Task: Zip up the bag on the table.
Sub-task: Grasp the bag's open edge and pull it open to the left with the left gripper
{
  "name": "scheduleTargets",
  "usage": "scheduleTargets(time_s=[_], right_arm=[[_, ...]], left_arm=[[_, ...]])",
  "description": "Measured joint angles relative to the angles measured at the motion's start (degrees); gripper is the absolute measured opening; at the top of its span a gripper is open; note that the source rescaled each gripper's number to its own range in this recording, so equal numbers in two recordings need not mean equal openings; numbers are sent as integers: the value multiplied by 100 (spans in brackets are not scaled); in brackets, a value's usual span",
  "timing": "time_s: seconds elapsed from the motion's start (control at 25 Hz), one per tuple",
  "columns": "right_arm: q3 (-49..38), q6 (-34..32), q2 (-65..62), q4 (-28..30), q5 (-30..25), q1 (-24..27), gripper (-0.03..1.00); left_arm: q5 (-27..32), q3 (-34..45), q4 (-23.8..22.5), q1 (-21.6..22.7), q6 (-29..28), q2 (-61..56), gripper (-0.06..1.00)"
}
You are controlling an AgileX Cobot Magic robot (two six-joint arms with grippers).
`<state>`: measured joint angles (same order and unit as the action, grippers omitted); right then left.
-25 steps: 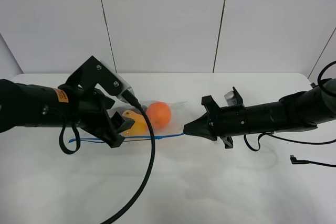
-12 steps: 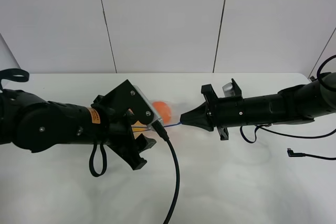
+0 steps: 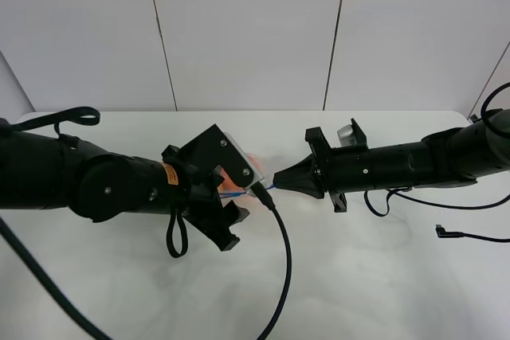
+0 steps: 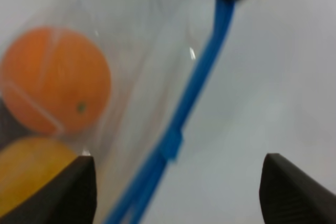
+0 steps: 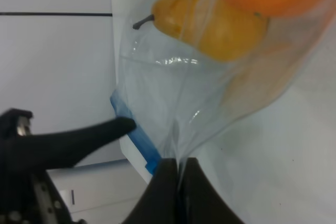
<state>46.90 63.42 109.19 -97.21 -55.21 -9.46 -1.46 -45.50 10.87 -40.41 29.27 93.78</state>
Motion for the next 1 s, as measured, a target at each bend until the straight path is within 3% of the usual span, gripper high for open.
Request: scheduleTargets(time_s=[0.76, 0.84, 1.0], right_arm=[[0, -37, 0, 59, 0, 0, 0], [0, -37, 0, 59, 0, 0, 0], [0, -37, 0, 76, 0, 0, 0]], left_arm=[[188, -190, -4, -199, 410, 513, 100], [188, -190, -4, -199, 410, 513, 95], [188, -190, -4, -199, 410, 513, 70]])
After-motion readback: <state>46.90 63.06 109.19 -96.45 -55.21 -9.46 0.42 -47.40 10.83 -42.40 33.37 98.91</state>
